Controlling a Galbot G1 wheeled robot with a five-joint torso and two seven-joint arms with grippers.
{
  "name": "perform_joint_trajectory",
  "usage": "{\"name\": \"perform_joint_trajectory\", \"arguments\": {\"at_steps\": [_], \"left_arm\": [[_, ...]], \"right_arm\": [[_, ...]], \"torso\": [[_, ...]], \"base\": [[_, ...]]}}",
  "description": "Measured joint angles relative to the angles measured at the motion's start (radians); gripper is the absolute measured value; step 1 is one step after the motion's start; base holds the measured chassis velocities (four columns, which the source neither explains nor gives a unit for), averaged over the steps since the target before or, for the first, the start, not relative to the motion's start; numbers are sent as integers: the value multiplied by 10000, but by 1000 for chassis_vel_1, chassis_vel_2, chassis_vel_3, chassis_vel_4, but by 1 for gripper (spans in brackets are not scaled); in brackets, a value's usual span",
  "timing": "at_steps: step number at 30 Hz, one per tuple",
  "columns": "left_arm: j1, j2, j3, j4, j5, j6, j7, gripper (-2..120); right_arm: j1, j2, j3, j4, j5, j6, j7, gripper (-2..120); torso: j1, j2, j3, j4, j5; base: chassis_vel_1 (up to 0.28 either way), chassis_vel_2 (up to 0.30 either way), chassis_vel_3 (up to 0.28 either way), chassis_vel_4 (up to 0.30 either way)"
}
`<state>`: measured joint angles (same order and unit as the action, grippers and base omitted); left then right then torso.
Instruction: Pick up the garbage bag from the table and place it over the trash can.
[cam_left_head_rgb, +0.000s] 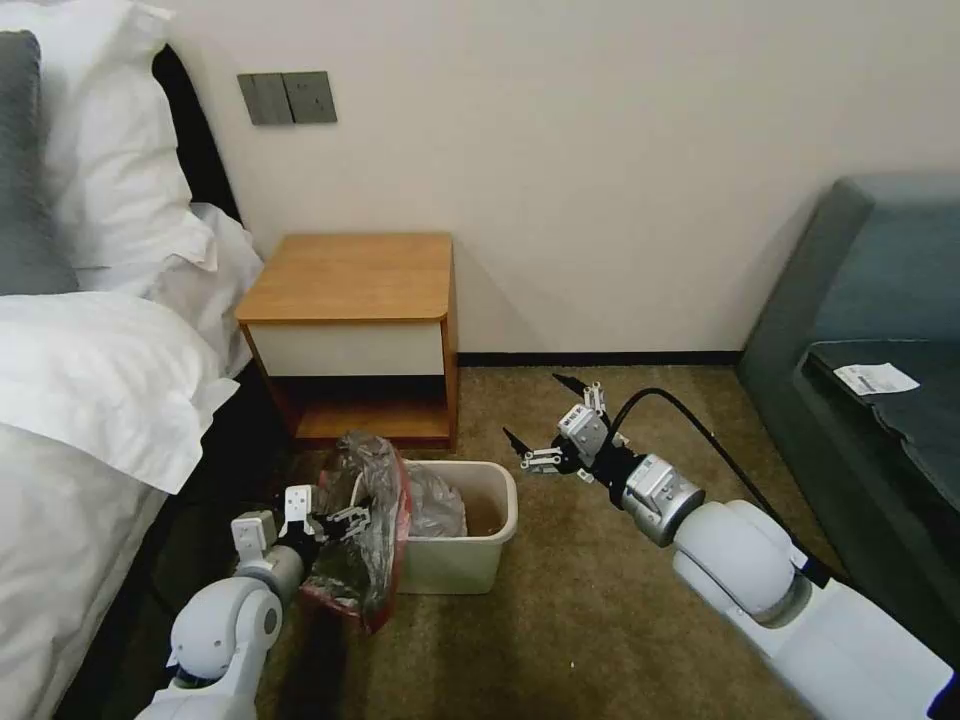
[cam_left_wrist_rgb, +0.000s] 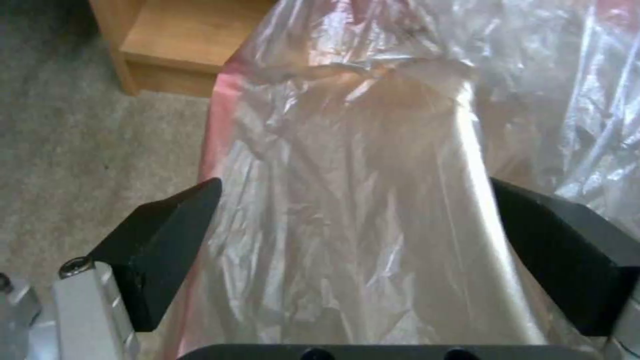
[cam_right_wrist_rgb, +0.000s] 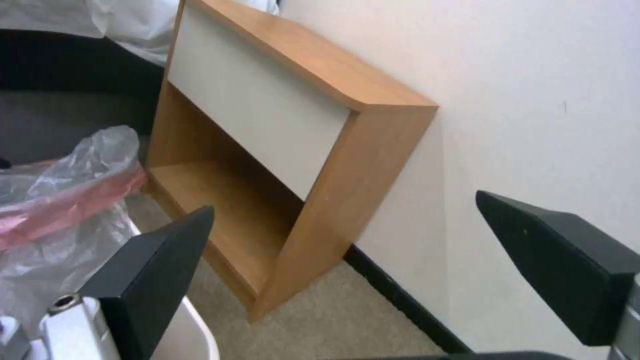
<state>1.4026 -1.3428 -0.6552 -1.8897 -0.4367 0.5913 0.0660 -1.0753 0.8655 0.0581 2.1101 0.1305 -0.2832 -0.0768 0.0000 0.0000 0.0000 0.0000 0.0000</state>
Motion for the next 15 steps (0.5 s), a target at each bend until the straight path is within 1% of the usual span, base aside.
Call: {"name": "perform_joint_trajectory", "arguments": {"at_steps": [8, 15], "left_arm": [[-30, -1, -82, 131, -32, 0, -26, 95], [-49, -20, 106, 279, -41, -32, -24, 95]], "right_arm": [[-11, -1, 5, 0, -39, 41, -9, 100], [-78, 0, 46, 26, -79, 65, -18, 100]], "torso": [[0, 0, 0, 0, 1], [-1, 2, -2, 4, 8]], "base": [[0, 0, 0, 0], [0, 0, 0, 0]]}}
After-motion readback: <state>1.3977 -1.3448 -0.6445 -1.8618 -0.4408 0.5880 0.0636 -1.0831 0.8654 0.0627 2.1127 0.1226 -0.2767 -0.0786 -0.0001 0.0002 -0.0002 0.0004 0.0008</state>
